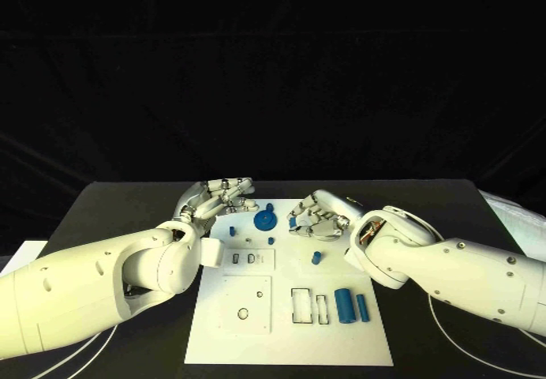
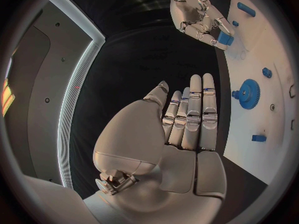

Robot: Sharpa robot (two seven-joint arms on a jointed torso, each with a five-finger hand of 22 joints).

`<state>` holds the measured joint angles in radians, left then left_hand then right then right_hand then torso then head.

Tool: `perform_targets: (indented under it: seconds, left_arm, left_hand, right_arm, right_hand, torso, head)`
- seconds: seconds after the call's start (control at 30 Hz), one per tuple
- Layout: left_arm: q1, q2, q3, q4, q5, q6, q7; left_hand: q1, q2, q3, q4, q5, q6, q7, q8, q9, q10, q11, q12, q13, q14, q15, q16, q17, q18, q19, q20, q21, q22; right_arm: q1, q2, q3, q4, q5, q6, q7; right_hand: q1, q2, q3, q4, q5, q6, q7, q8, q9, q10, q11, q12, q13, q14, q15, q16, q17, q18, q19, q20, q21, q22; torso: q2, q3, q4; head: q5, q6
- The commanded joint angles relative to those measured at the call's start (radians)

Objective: Assemble the parts on the task board

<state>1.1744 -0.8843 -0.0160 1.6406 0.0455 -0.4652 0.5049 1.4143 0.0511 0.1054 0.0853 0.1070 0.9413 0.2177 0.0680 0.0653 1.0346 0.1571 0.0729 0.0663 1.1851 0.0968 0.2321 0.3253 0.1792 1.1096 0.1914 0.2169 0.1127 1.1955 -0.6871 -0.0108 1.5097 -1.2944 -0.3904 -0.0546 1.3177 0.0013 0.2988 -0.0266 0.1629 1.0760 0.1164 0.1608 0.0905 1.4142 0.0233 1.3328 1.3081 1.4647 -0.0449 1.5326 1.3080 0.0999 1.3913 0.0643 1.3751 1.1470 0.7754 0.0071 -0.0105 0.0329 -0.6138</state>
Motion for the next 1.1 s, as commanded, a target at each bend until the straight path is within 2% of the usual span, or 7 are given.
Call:
perform_targets:
  seconds: [0.03,0.07,0.13,0.23,0.4,0.57,1.1]
  left_arm:
    - [0.0,0.004,0.0,-0.003,-0.001,0.012,0.009]
    - [0.0,0.004,0.0,-0.003,-0.001,0.011,0.007]
    - [0.0,0.005,0.0,-0.004,-0.001,0.01,0.006]
    - [0.0,0.007,0.0,-0.005,-0.001,0.01,0.004]
    - [0.0,0.01,0.0,-0.005,-0.001,0.009,0.004]
    - [0.0,0.012,0.0,-0.003,-0.001,0.008,0.003]
    - [0.0,0.017,0.0,-0.002,-0.001,0.009,0.002]
  left_hand:
    - [0.006,-0.007,0.006,-0.001,0.002,-0.005,0.003,-0.003,-0.001,0.0,0.004,-0.004,-0.001,-0.007,-0.003,-0.004,0.001,0.0,-0.004,0.005,-0.004,-0.001]
    - [0.006,-0.007,0.007,-0.002,0.002,-0.005,0.003,-0.003,-0.001,0.0,0.004,-0.005,-0.001,-0.007,-0.003,-0.004,0.001,0.0,-0.005,0.005,-0.005,-0.002]
    - [0.006,-0.007,0.008,-0.002,0.002,-0.006,0.003,-0.003,-0.001,0.0,0.004,-0.005,-0.001,-0.008,-0.002,-0.005,0.002,0.0,-0.005,0.005,-0.005,-0.002]
    - [0.006,-0.007,0.009,-0.003,0.002,-0.006,0.003,-0.003,-0.001,0.0,0.005,-0.005,-0.001,-0.009,-0.002,-0.006,0.002,0.0,-0.006,0.005,-0.005,-0.002]
    - [0.006,-0.007,0.009,-0.003,0.002,-0.006,0.003,-0.003,-0.001,0.0,0.005,-0.005,-0.001,-0.009,-0.002,-0.006,0.002,0.0,-0.006,0.005,-0.005,-0.002]
    - [0.006,-0.008,0.011,-0.004,0.002,-0.006,0.003,-0.003,-0.001,0.0,0.005,-0.005,-0.001,-0.011,-0.002,-0.007,0.002,0.0,-0.007,0.005,-0.006,-0.002]
    - [0.006,-0.008,0.011,-0.004,0.002,-0.006,0.003,-0.003,-0.001,0.0,0.005,-0.005,-0.001,-0.012,-0.001,-0.008,0.002,-0.001,-0.007,0.005,-0.007,-0.002]
  right_arm:
    - [-0.003,0.027,-0.008,0.008,-0.139,0.006,-0.132]
    - [-0.003,0.036,-0.011,0.007,-0.152,0.007,-0.145]
    - [-0.004,0.052,-0.016,0.006,-0.17,0.014,-0.165]
    - [-0.008,0.074,-0.021,0.003,-0.19,0.024,-0.183]
    - [-0.022,0.111,-0.027,-0.005,-0.217,0.031,-0.205]
    - [-0.029,0.139,-0.031,-0.018,-0.235,0.038,-0.223]
    - [-0.048,0.179,-0.036,-0.029,-0.246,0.071,-0.222]
  right_hand:
    - [0.0,0.006,0.005,-0.002,0.008,0.0,-0.006,-0.001,0.009,-0.008,0.003,-0.007,0.022,0.09,0.0,-0.002,0.186,-0.017,-0.001,-0.005,0.001,-0.001]
    - [0.0,0.006,0.005,-0.003,0.008,0.0,-0.006,-0.001,0.009,-0.008,0.003,-0.007,0.021,0.089,0.0,-0.003,0.185,-0.017,-0.001,-0.005,0.001,-0.001]
    - [-0.001,0.004,0.006,-0.003,0.01,0.0,-0.005,-0.002,0.009,-0.01,0.003,-0.009,0.02,0.089,0.0,-0.004,0.183,-0.017,-0.002,-0.005,0.0,-0.004]
    - [-0.004,0.002,0.006,-0.004,0.011,0.0,-0.005,-0.003,0.009,-0.011,0.004,-0.012,0.018,0.088,0.0,-0.006,0.18,-0.016,-0.004,-0.004,-0.001,-0.007]
    - [-0.006,0.001,0.006,-0.004,0.012,0.0,-0.004,-0.003,0.009,-0.012,0.004,-0.013,0.017,0.088,0.001,-0.007,0.178,-0.016,-0.005,-0.004,-0.003,-0.01]
    - [-0.007,0.0,0.006,-0.004,0.012,0.0,-0.004,-0.003,0.009,-0.012,0.004,-0.013,0.017,0.087,0.001,-0.008,0.176,-0.016,-0.005,-0.004,-0.003,-0.01]
    - [-0.016,-0.005,0.005,-0.003,0.014,0.0,-0.003,-0.005,0.009,-0.013,0.005,-0.015,0.016,0.087,0.002,-0.009,0.174,-0.015,-0.006,-0.003,-0.004,-0.012]
  torso:
    - [-0.001,-0.0023,0.0017]
    - [0.0,-0.0024,-0.0004]
    - [0.0,-0.0021,-0.0006]
    - [0.001,-0.0001,-0.0003]
    - [0.002,-0.0006,0.0011]
    - [0.001,-0.001,0.0015]
    - [0.0,-0.0017,0.0001]
  head:
    - [0.006,-0.007]
    - [0.008,-0.007]
    - [0.01,-0.008]
    - [0.014,-0.01]
    - [0.019,-0.016]
    - [0.02,-0.022]
    - [0.031,-0.027]
